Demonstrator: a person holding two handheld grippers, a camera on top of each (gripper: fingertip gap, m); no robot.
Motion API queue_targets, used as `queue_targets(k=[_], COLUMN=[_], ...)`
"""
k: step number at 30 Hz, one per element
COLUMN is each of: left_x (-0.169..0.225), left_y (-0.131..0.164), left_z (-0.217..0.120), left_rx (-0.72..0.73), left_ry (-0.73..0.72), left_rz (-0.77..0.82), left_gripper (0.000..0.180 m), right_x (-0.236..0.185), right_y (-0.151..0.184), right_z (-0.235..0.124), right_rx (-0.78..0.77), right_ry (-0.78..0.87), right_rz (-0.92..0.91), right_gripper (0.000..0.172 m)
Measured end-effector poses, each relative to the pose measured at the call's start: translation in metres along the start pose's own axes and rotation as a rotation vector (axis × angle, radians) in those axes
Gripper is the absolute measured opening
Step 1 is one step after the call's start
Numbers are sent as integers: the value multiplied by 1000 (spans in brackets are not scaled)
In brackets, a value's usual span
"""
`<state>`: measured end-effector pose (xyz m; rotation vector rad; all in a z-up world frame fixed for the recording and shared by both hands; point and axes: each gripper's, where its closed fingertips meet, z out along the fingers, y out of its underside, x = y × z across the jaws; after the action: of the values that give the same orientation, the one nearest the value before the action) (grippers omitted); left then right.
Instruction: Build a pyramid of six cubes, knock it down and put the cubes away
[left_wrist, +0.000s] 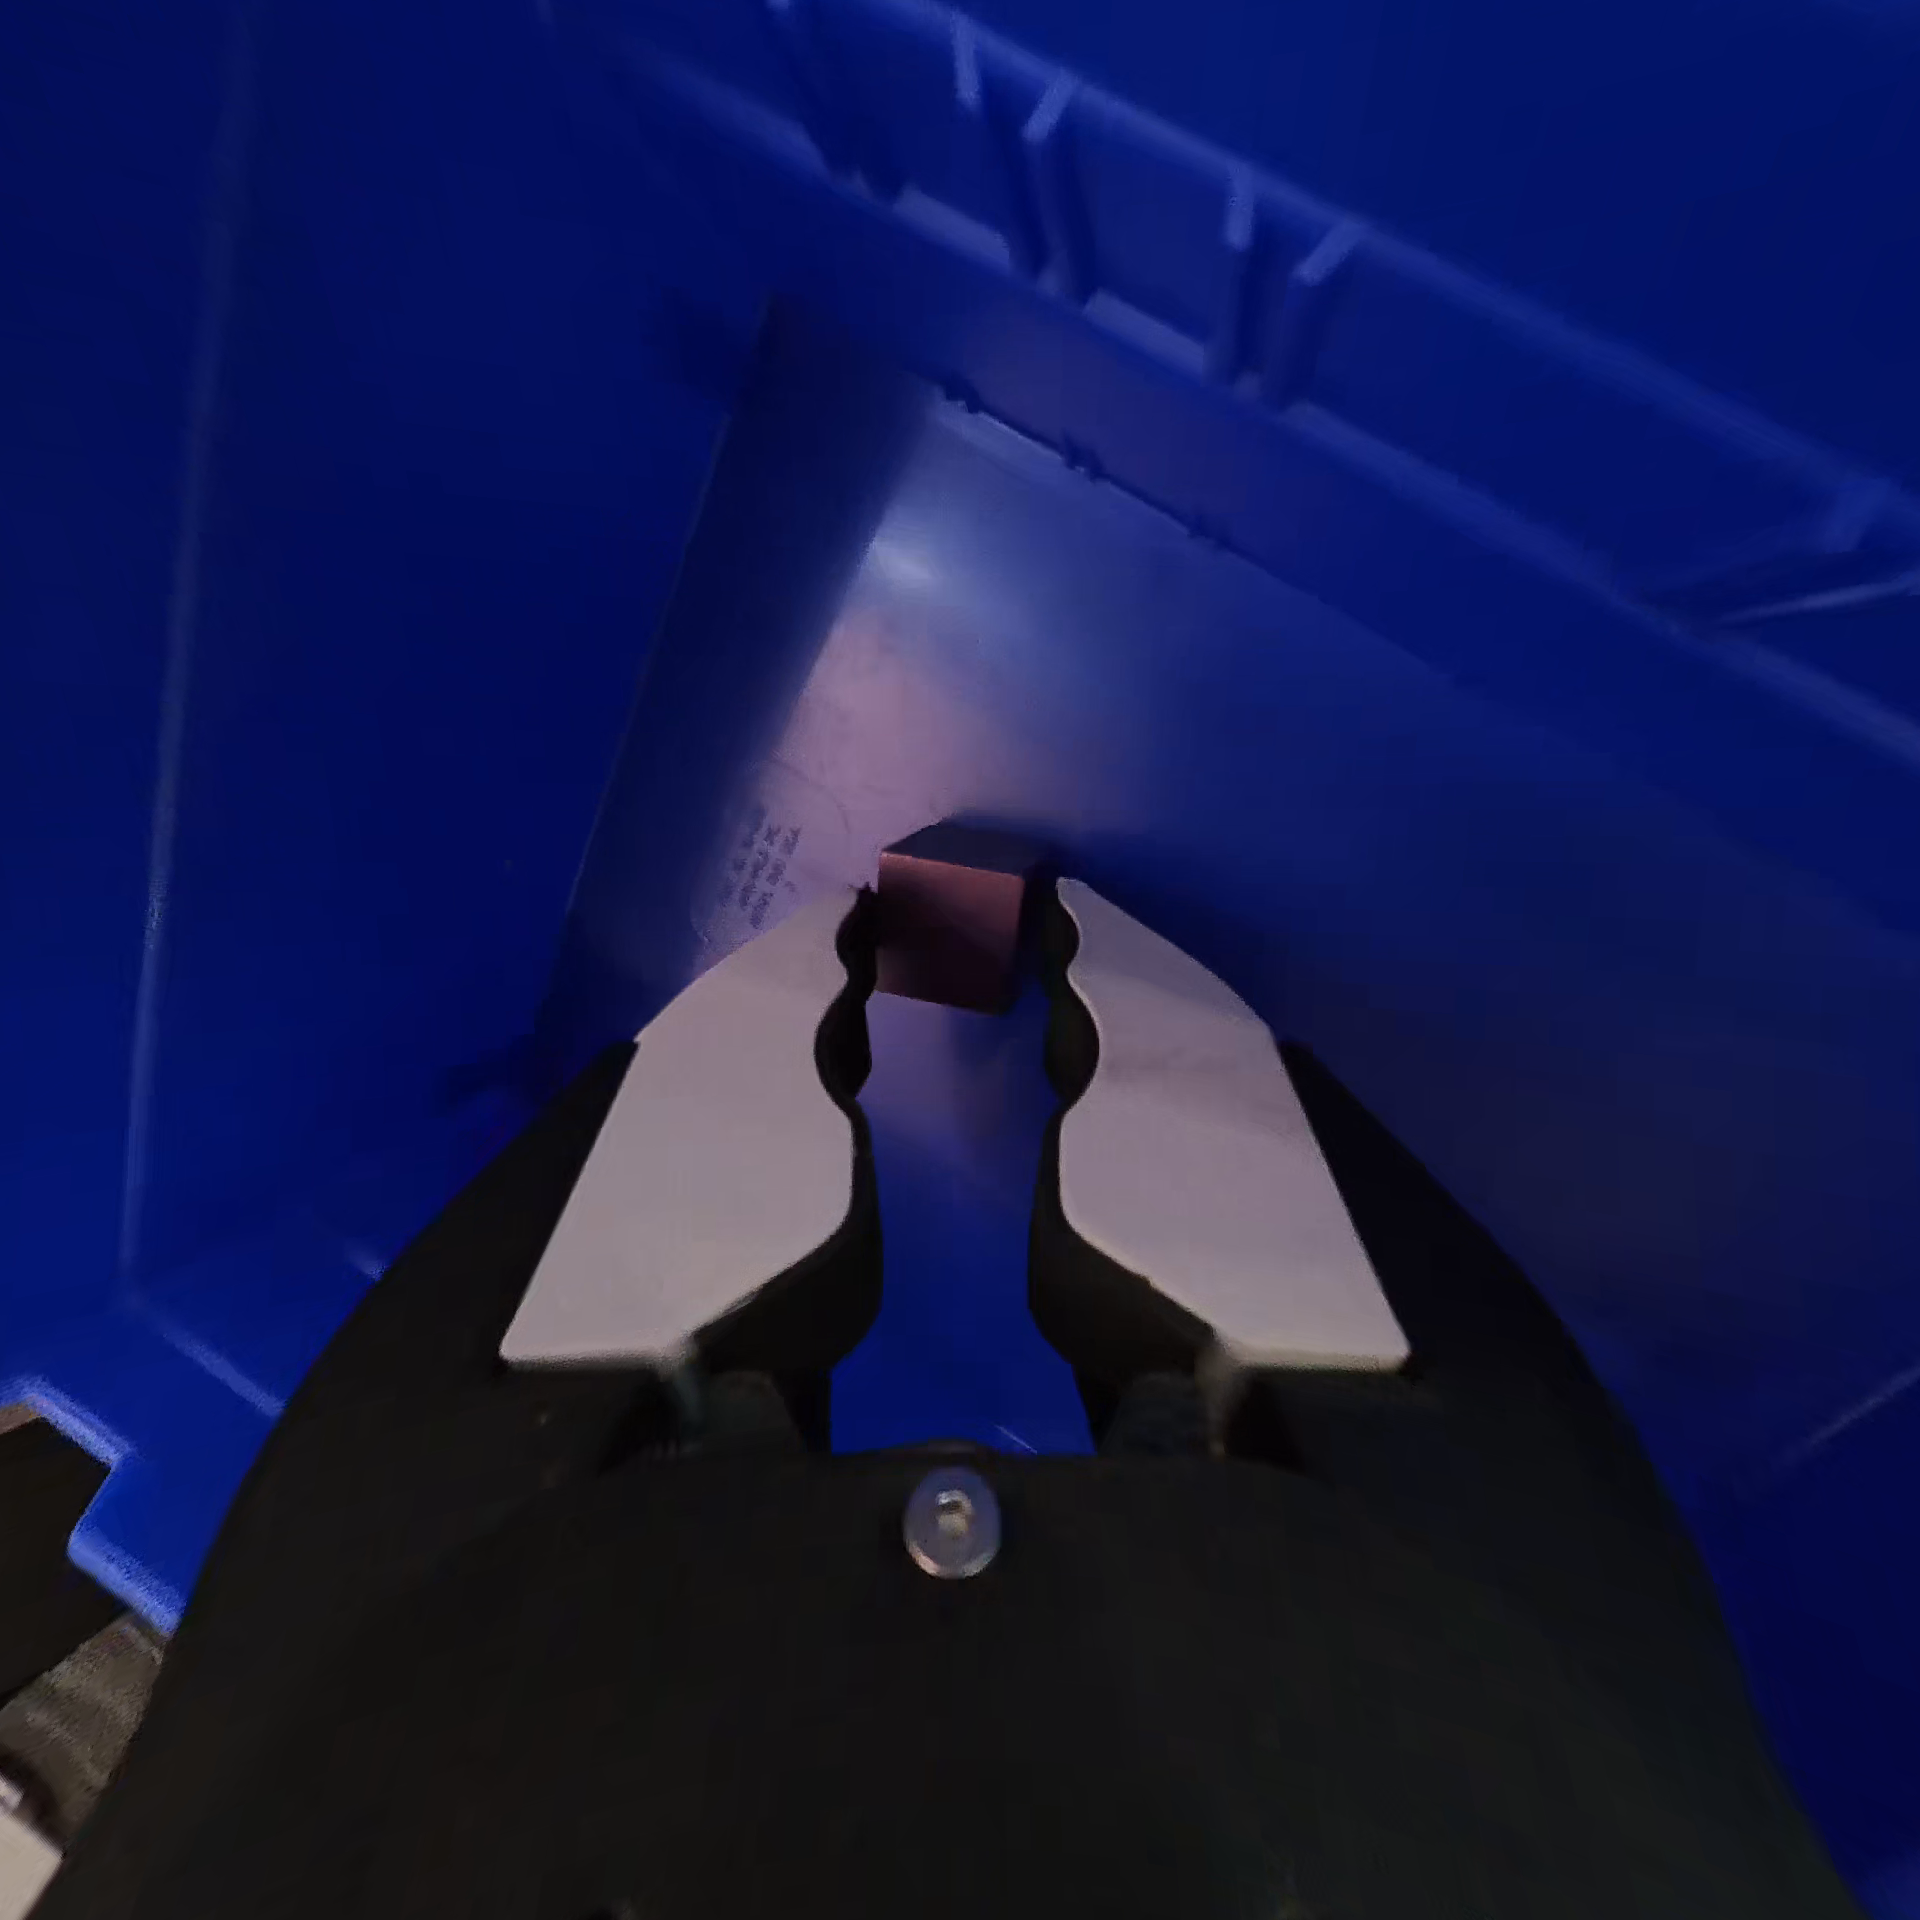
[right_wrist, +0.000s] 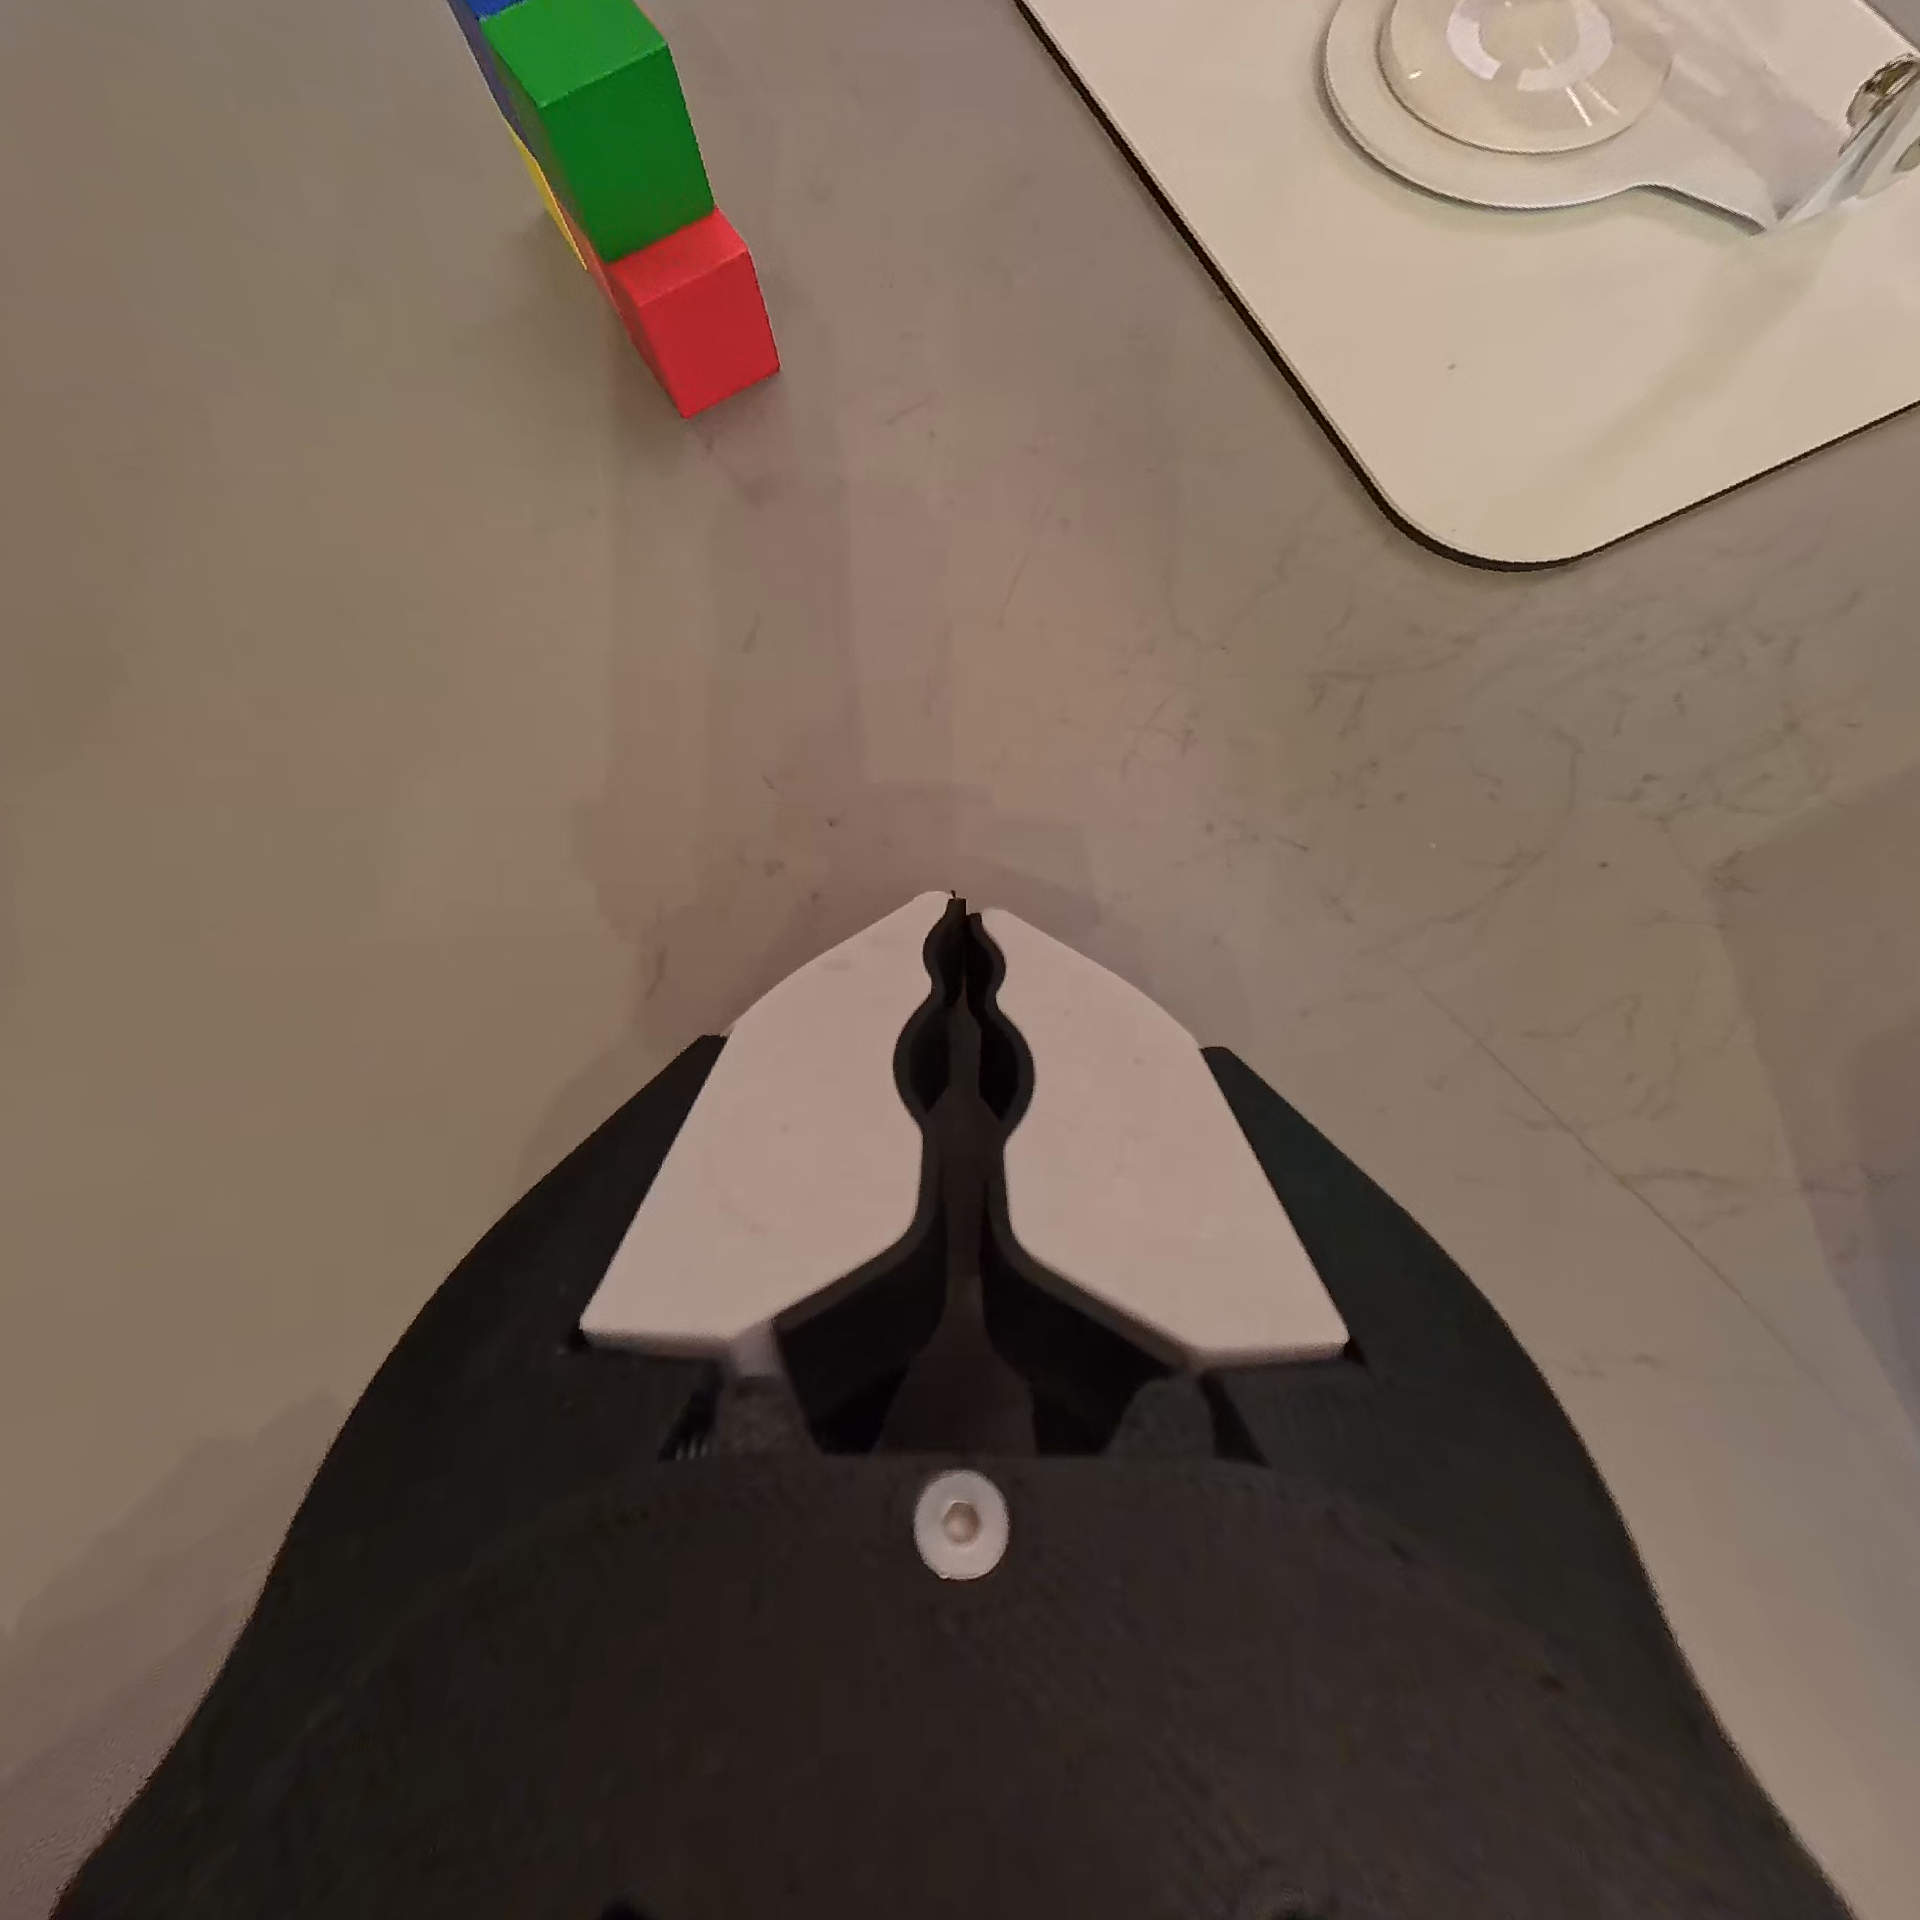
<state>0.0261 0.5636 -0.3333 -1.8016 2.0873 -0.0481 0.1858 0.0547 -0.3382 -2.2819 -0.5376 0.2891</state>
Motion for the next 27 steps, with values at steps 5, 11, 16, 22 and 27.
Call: queue_targets(k=[5,11,16,22,27], left_x=[22,124,234,319,350], left_y=[-2,-7,-46,-97,-111], left_z=[-58,-145,-170,-158,-140], left_rx=[76,191,280,305,271], left_ry=[-52,18,127,202,253], left_rz=[-3,43,159,283,302], left_gripper=[29,28,28,28,28], right_x=[0,0,0,0,-1], right_y=[0,-1,0,0,0], right_z=[0,0,1,1,1], right_rx=[1,3,2,0,1], right_ry=[-5,-12,-8,-3,-13], right_rz=[5,13,11,3,3], right_gripper=[0,0,0,0,0])
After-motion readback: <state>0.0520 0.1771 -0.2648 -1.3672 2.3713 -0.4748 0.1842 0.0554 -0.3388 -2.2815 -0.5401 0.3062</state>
